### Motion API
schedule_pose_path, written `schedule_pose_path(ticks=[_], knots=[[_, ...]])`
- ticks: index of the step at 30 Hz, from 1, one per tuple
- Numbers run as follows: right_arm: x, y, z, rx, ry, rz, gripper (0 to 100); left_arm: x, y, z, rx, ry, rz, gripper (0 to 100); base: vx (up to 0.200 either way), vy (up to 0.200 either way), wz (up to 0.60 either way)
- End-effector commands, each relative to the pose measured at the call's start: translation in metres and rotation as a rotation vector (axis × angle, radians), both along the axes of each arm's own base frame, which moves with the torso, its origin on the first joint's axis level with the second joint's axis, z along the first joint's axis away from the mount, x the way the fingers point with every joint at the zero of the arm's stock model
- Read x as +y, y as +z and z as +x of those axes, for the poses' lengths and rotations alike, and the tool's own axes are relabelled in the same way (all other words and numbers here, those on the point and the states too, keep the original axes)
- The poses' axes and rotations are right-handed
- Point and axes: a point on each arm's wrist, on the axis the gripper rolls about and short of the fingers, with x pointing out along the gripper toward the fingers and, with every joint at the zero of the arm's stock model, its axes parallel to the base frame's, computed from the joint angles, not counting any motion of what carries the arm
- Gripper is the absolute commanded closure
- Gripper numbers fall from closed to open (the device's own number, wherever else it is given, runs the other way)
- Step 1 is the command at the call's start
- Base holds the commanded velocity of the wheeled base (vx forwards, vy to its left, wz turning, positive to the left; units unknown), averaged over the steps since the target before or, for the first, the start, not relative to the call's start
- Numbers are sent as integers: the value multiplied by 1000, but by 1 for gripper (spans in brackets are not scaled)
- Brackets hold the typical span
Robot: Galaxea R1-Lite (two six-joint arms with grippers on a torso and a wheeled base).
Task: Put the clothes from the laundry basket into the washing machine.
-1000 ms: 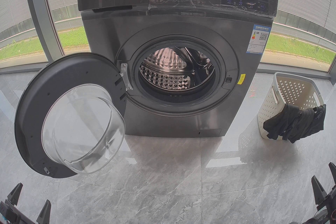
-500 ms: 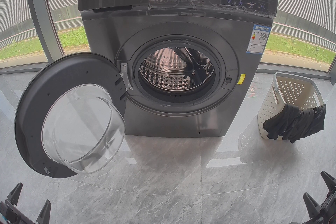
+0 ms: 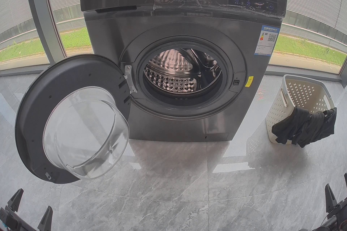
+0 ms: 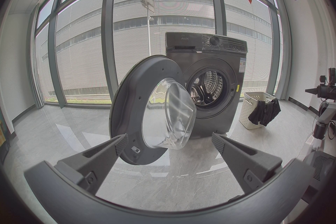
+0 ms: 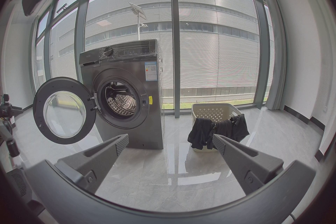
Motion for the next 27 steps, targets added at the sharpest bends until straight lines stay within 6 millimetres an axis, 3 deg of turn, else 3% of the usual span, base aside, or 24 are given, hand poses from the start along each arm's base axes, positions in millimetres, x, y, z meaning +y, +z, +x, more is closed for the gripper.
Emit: schedule_pose_path(ticks=[1,11,27], knots=[[0,-7,0,17,23,-18,0,0,-5,0,0,1,-1,0,0,0,0],[1,-6,0,14,28,-21,0,0,-5,0,0,1,2,0,180,0,0],[1,-6,0,14,29,-18,0,0,-5,0,0,1,0,0,0,0,-112]])
